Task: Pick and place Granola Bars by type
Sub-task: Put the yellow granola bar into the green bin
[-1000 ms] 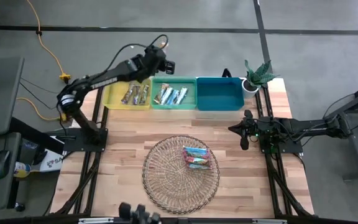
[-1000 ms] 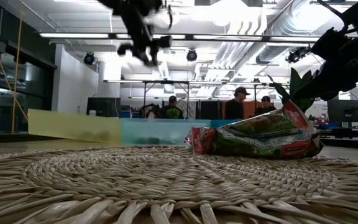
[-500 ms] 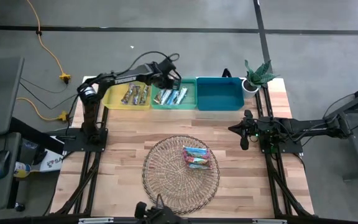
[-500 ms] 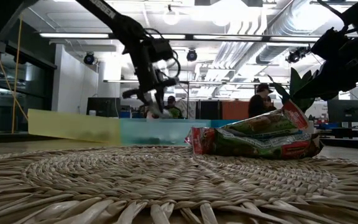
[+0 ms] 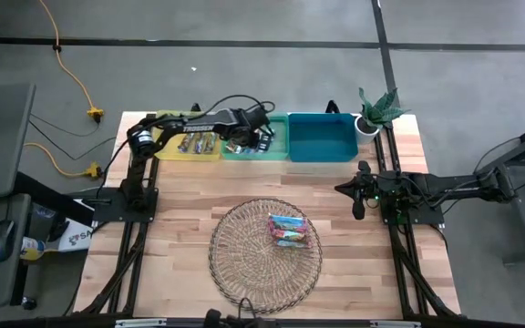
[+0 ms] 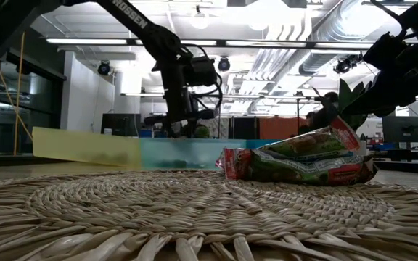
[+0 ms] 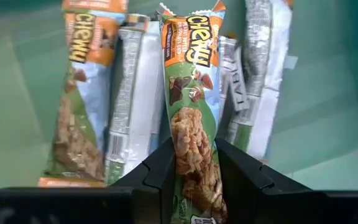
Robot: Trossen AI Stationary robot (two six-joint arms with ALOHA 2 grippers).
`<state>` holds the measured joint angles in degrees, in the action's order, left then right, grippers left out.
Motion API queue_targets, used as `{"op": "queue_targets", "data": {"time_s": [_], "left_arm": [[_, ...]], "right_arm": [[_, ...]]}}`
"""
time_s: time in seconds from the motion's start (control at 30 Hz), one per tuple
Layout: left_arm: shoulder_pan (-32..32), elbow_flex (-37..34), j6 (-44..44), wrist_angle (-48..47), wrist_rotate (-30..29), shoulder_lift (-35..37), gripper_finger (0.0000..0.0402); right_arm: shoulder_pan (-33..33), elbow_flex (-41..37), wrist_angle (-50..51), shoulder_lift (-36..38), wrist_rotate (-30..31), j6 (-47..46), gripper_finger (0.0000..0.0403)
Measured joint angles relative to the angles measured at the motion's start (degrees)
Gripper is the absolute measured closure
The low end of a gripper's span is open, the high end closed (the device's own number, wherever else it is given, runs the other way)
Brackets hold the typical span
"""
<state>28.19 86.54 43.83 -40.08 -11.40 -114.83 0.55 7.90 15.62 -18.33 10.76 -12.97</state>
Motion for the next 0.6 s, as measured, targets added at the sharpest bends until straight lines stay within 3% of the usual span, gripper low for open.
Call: {"op": "queue_targets", "data": {"time_s": [0.17, 0.37, 0.6], "left_arm": [[0.6, 0.0, 0.0, 0.5, -1.1, -0.5, 0.0302], [1.1, 0.0, -4.2, 2.0, 4.1, -1.4, 0.0298], [1.0, 0.0, -9.6, 4.7, 9.9, -1.3, 0.0232]], "right_arm": [[0.0, 0.0, 0.0, 0.0, 0.0, 0.0, 0.0402], [0.0, 0.0, 0.0, 0.0, 0.0, 0.0, 0.0402], [0.0, 0.0, 0.0, 0.0, 0.0, 0.0, 0.0402]]}}
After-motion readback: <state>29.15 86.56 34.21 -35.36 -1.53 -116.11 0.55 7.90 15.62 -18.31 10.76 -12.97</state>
